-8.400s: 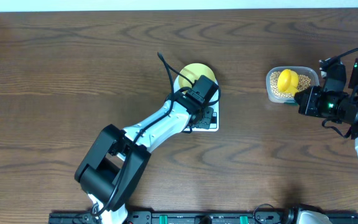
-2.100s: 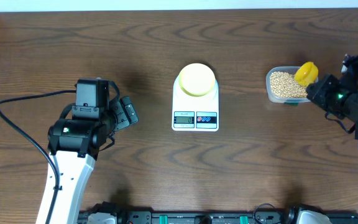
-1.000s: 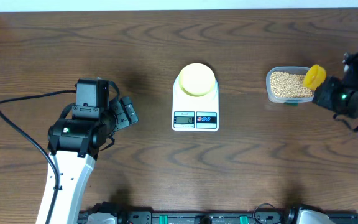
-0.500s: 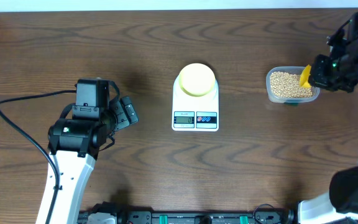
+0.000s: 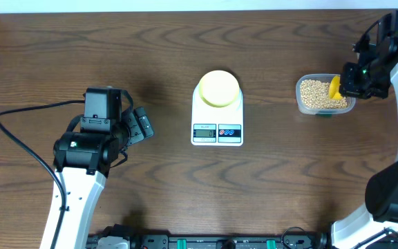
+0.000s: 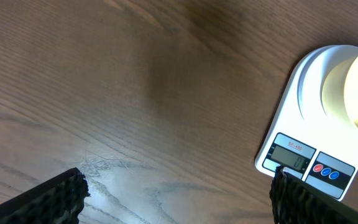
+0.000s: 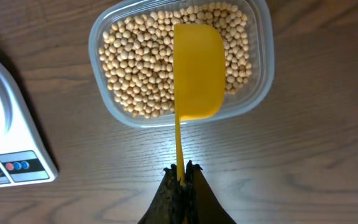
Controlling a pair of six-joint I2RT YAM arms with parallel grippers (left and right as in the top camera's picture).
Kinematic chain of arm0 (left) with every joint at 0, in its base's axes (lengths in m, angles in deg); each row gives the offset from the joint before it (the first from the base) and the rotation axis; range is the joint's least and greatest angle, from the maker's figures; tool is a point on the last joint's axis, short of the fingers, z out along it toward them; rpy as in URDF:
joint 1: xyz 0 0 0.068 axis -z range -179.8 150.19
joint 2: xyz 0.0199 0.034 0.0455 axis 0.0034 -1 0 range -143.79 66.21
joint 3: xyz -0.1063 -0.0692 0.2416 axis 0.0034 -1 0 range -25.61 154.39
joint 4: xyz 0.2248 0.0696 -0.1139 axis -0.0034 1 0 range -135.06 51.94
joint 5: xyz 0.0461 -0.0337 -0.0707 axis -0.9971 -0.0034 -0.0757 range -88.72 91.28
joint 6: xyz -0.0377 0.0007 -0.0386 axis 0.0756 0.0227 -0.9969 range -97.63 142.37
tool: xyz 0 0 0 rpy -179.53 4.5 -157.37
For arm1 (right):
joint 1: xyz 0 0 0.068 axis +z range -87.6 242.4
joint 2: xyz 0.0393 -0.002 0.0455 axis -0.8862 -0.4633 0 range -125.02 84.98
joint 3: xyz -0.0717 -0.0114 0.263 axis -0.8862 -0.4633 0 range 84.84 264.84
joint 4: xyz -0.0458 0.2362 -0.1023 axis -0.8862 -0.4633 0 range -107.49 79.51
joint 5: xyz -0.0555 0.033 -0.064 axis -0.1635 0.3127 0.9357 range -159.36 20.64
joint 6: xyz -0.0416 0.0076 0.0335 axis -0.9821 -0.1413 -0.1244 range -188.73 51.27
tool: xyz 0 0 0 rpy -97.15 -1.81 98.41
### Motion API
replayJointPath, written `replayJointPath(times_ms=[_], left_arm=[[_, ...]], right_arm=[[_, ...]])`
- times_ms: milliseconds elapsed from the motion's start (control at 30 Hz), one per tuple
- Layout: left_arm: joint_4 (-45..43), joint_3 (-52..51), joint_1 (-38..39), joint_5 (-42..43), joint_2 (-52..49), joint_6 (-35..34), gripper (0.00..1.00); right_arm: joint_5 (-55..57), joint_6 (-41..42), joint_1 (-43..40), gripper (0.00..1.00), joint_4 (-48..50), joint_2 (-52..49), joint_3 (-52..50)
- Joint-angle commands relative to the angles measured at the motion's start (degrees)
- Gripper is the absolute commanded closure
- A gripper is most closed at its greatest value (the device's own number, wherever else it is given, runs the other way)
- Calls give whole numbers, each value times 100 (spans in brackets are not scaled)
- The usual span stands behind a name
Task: Scoop item into bowl and weigh 50g on scale
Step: 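Push the scoop down into the soybeans with the right gripper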
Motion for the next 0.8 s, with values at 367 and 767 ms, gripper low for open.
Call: replayJointPath(times_ms=[367,767], left_arm=[[15,61,-35,-98,-11,-7,4],[15,61,-35,-98,-11,-7,4]], right_arm=[[22,-540,37,99,-55,-269,107],[-55,-839,85,99,85,-278,-251]])
